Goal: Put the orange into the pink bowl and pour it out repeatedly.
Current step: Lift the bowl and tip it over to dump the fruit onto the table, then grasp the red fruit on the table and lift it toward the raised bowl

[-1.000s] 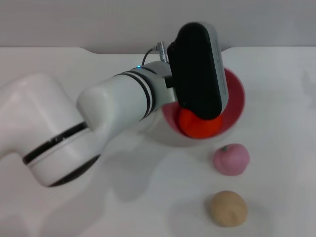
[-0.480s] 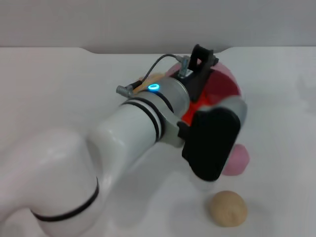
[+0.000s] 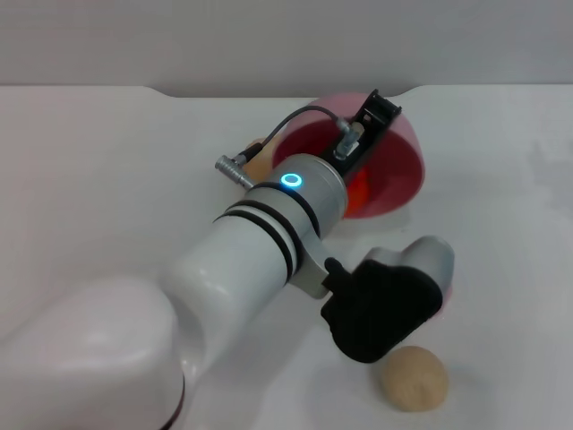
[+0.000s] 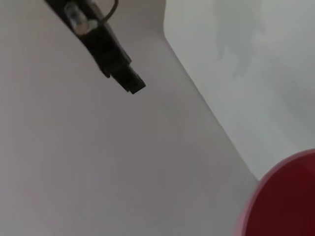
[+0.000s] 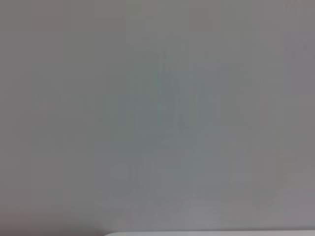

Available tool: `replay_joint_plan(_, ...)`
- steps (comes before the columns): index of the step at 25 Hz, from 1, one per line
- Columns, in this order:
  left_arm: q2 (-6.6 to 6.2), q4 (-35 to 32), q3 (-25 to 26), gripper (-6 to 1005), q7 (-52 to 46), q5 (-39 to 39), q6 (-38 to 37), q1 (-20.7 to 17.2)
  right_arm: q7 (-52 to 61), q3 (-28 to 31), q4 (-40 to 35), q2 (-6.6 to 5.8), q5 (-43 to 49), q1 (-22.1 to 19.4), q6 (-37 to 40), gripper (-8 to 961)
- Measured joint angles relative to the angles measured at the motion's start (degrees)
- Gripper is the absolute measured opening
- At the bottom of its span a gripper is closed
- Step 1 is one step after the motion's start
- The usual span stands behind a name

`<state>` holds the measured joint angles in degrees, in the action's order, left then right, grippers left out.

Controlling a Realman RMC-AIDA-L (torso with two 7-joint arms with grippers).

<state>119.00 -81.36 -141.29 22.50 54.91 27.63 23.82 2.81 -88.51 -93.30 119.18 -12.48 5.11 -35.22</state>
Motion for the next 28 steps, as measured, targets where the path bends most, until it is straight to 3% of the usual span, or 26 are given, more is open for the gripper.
replay_joint_plan(16,0.00,2.4,-1.4,47,-5.6,8.4,1.5,-0.1,0.0,-0.8,0.2,0.00,-0.1,0.8,-0.6,511)
replay_joint_plan(19,0.01,1.1,-0.7,47,-14.2,8.4,2.5,0.3,0.0,-1.1,0.2,-0.04,-0.2,0.9,-0.6,510)
replay_joint_plan(21,0.07,-0.9,0.3,47,-25.4,8.0,6.6,1.6,0.1,-1.4,0.3,-0.06,-0.3,0.9,-0.6,510)
replay_joint_plan(22,0.07,-0.9,0.3,47,-25.4,8.0,6.6,1.6,0.1,-1.4,0.3,-0.06,-0.3,0.9,-0.6,510)
replay_joint_plan(25,0.08,-4.0,2.8,47,-34.7,3.8,11.9,3.0,0.4,-1.6,0.2,-0.08,-0.4,0.9,-0.6,510)
replay_joint_plan(28,0.03,-9.3,8.5,47,-37.7,-8.7,17.8,4.1,0.4,-2.0,-0.1,-0.09,-1.8,0.9,-0.6,510)
